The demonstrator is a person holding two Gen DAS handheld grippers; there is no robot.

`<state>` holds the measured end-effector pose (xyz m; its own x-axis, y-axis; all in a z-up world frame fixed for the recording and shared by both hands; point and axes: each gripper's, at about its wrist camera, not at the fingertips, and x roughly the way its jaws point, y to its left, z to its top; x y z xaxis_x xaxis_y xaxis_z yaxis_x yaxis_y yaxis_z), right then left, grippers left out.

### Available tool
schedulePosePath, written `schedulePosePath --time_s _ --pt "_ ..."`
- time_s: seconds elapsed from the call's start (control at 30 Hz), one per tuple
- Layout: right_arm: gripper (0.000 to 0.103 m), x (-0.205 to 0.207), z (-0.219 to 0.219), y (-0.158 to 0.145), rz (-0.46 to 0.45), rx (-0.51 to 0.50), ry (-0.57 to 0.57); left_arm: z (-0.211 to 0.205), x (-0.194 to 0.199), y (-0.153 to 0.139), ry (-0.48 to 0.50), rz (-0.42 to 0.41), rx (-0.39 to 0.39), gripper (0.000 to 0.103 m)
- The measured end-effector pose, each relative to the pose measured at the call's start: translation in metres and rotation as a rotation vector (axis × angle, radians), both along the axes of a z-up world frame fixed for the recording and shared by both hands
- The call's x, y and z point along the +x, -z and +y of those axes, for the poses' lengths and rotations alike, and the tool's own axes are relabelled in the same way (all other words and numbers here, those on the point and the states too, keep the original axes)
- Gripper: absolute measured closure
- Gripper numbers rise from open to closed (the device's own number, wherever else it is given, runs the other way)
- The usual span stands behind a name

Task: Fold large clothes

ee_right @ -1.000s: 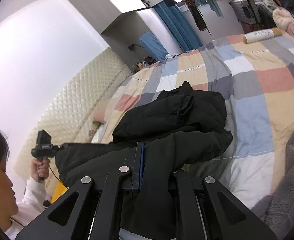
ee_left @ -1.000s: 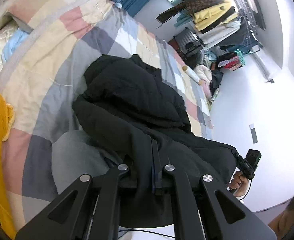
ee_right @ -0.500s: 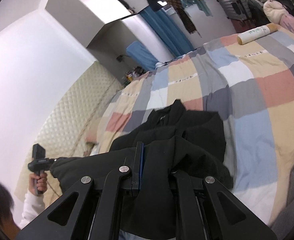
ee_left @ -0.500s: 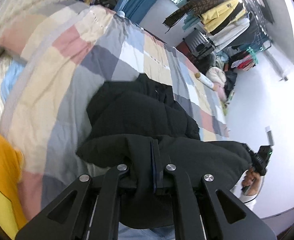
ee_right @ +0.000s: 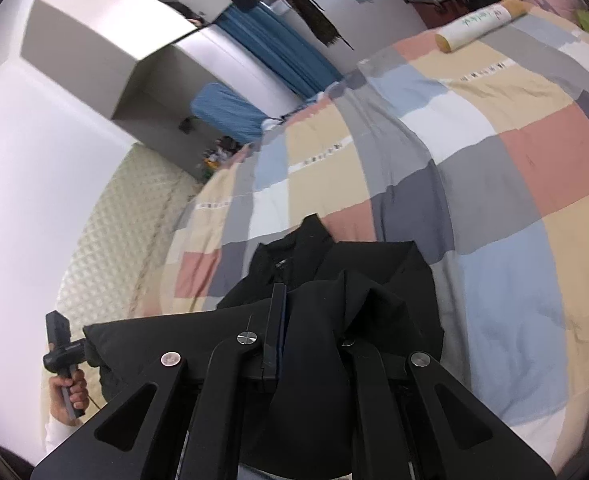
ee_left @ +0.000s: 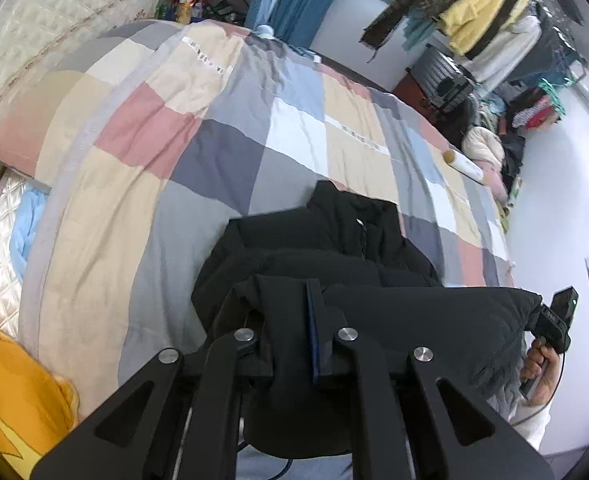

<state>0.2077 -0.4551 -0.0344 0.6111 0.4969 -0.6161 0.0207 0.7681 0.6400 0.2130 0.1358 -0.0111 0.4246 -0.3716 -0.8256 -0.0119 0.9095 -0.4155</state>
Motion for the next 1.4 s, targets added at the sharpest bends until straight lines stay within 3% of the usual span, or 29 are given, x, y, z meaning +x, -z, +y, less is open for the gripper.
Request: schedulePosePath --time_s 0.3,0.57,0.73,0.8,1.0,1.07,1.1,1.17,1.23,1.4 --pt "0.098 0.075 -0.002 0.055 0.123 -0.056 0.031 -0.023 0.078 0.053 -0.003 0.065 0.124 0.09" --pt "0.098 0.115 0.003 0.111 0.228 -0.065 0.022 -0.033 0.117 0.114 -0.001 0.143 0.124 0.09" --pt "0.098 0.12 -0.001 0.132 0.262 -0.027 0.031 -0.033 0.124 0.122 0.003 0.151 0.084 0.09" --pt "0.098 0.119 -0.003 0.131 0.26 -0.007 0.031 -0.027 0.12 0.12 -0.001 0.159 0.048 0.09" --pt "0.082 0.095 -0.013 0.115 0.25 0.1 0.014 -0.005 0.097 0.111 -0.035 0.185 -0.086 0.083" --pt "0.072 0.081 -0.016 0.103 0.232 0.112 0.007 0.005 0.084 0.106 -0.075 0.188 -0.155 0.069" --pt "0.06 0.076 -0.017 0.099 0.221 0.113 0.005 0.01 0.077 0.103 -0.084 0.189 -0.185 0.063" --pt "0.046 0.061 -0.02 0.084 0.189 0.091 0.003 0.014 0.064 0.094 -0.079 0.18 -0.209 0.041" --pt "0.046 0.049 -0.021 0.069 0.165 0.041 -0.004 0.016 0.052 0.076 -0.093 0.128 -0.146 0.027" --pt "0.042 0.014 0.003 0.017 0.025 -0.208 -0.01 0.004 0.011 0.02 -0.103 -0.137 0.007 0.025"
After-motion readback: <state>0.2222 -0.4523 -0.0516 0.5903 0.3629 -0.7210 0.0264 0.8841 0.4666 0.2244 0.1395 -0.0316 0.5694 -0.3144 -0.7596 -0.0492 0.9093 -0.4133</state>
